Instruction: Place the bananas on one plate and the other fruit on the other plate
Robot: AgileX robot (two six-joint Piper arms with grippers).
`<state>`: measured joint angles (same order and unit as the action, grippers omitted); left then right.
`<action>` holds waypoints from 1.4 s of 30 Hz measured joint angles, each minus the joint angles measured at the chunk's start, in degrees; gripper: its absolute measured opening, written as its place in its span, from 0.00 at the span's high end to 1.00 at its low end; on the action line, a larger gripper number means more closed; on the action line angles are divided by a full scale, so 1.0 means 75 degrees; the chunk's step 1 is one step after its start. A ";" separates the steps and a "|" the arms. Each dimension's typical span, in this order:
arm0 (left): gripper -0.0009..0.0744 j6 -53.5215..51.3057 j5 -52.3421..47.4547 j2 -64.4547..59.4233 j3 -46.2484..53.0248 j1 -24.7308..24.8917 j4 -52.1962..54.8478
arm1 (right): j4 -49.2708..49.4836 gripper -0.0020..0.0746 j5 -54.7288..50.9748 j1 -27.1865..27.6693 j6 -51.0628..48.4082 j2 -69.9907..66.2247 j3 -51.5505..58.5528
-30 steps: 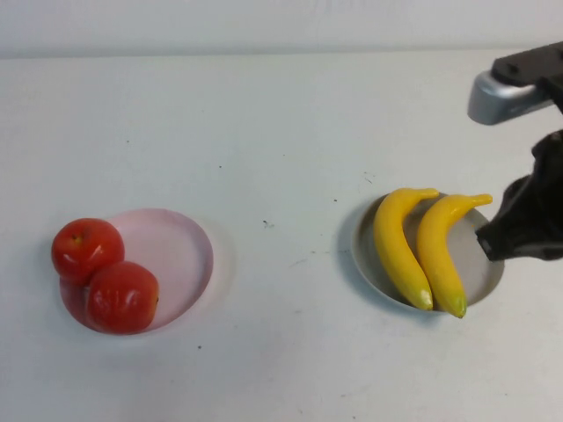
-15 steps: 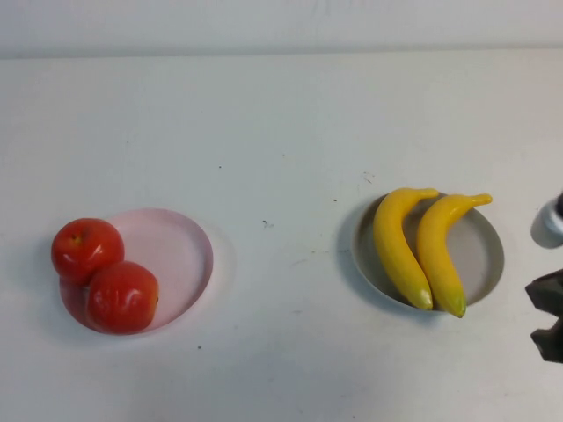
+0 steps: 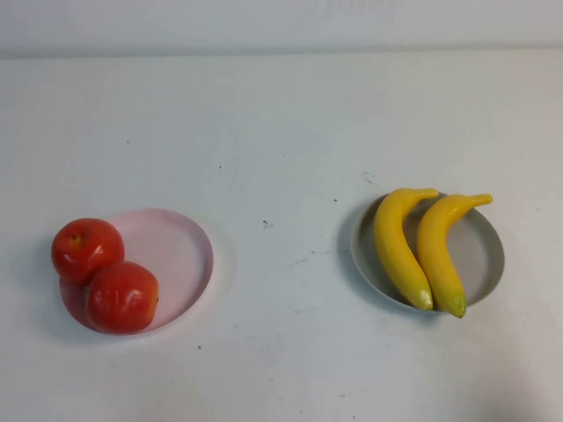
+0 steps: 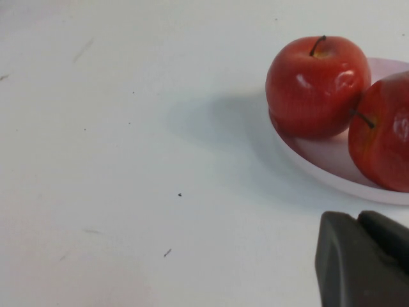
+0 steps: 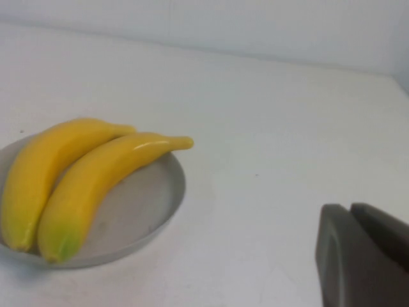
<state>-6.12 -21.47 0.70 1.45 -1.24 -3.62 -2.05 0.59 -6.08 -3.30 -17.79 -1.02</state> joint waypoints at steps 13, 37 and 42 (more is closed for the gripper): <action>0.98 0.0000 0.0000 0.0000 0.0000 0.0000 0.0000 | 0.0726 0.99 -0.1636 0.0851 0.0028 0.2422 0.0317; 0.98 0.0000 0.0000 0.0000 0.0000 0.0000 0.0000 | 0.0775 0.99 -0.2782 0.0851 0.0028 0.2422 0.0328; 0.98 0.0000 0.0000 0.0000 0.0000 0.0000 0.0000 | 0.0775 0.99 -0.2782 0.0851 0.0028 0.2422 0.0328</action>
<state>-6.12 -21.47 0.70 1.45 -1.24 -3.62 3.76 -20.27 0.30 -3.09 0.38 1.43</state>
